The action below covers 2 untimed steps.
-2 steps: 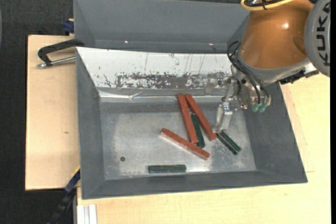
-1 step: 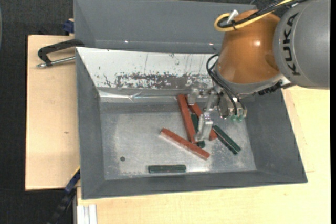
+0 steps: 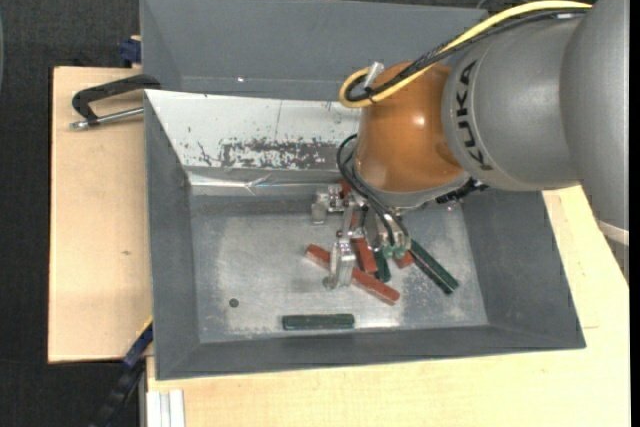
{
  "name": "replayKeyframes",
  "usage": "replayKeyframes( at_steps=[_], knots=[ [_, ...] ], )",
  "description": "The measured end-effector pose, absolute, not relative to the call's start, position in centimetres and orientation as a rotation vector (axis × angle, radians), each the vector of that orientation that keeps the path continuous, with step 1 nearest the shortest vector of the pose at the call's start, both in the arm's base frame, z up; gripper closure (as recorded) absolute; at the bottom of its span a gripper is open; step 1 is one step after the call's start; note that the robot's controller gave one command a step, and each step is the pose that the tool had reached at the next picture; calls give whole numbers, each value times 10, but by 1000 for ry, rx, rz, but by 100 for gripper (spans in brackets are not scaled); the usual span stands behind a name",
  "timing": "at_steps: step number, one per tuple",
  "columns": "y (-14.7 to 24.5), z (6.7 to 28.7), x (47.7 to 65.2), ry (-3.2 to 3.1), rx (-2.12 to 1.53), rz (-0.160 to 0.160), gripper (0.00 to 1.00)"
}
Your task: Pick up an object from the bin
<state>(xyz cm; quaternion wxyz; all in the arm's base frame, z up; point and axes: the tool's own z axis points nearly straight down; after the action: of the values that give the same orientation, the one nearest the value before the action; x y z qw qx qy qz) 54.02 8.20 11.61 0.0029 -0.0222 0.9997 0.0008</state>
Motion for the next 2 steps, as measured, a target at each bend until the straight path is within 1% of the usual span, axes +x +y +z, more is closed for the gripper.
replayKeyframes(
  at_steps=[1, 2],
  knots=[
    [24, 71, 559, 3139, -55, 1, 100],
    [24, 71, 559, 3139, -55, 2, 100]
  ],
)
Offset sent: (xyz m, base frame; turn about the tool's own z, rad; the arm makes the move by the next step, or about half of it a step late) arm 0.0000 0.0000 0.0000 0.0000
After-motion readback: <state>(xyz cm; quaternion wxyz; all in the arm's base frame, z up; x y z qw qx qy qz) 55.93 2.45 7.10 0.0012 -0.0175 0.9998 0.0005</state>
